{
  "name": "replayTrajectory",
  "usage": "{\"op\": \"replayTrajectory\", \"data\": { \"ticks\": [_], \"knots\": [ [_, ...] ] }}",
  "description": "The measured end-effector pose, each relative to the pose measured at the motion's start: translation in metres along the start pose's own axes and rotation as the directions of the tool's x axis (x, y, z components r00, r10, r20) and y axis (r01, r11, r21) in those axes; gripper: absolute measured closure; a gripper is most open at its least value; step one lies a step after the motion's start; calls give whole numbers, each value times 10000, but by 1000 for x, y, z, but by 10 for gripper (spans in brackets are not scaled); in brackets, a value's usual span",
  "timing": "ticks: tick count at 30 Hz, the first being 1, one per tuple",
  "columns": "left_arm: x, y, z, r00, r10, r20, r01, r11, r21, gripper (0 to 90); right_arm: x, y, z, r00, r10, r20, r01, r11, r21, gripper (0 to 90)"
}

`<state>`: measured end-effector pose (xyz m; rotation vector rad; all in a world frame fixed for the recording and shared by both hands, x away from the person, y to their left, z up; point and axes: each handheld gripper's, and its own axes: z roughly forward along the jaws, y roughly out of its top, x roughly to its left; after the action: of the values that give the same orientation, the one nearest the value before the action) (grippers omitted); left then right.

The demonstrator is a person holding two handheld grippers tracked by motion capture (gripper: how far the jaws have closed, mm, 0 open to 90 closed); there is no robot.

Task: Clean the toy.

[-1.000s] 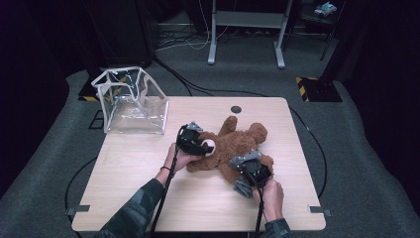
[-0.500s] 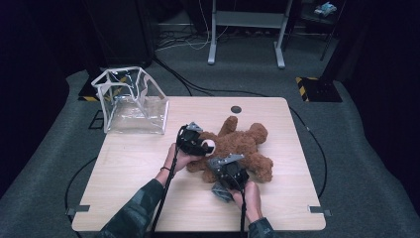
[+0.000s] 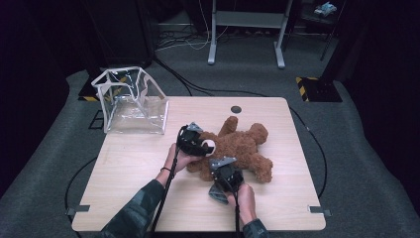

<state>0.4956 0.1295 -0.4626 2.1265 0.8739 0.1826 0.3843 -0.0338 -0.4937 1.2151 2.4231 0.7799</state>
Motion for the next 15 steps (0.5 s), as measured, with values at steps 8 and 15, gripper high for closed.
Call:
{"op": "replayTrajectory", "data": {
  "ticks": [8,15],
  "knots": [
    [0,0,0,10000,-35,3,35,10000,-33,478,-26,-3,-31,9928,1076,519,-1040,9923,-677,757],
    [-3,1,1,9999,36,-108,-35,10000,52,478,-36,-9,-9,9913,1151,635,-1127,9929,-388,758]
  ]
}}
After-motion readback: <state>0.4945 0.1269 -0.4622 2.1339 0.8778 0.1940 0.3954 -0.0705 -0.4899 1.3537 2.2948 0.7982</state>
